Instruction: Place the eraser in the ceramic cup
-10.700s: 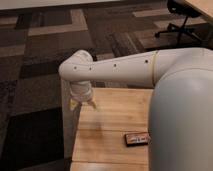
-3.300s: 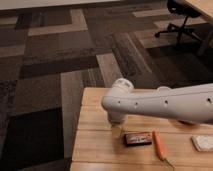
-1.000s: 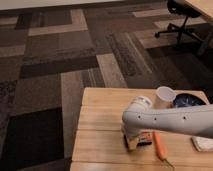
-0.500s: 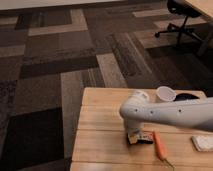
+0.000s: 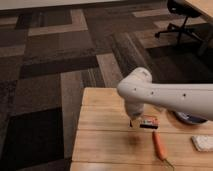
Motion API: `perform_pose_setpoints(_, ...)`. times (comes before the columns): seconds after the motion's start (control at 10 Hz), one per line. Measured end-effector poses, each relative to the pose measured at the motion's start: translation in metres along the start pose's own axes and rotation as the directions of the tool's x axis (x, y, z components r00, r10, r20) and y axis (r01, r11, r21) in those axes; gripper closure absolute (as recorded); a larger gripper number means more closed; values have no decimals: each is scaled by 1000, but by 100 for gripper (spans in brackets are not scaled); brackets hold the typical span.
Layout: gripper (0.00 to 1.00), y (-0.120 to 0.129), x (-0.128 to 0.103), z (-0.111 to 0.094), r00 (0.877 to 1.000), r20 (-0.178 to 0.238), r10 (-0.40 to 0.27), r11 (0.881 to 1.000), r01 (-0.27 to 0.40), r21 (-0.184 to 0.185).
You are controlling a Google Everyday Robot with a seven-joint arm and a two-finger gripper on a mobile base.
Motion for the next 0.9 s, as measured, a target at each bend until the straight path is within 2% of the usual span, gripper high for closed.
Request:
perform_pose_setpoints(0.4, 100, -2, 0, -1, 1000, 0, -2, 1000, 2, 3)
perform_pose_setpoints(0.7, 100, -29, 43, -21, 999, -40, -3, 1000, 3, 10)
perform_pose_setpoints(0.9, 100, -68, 83, -47, 996, -89, -21, 999, 25, 39)
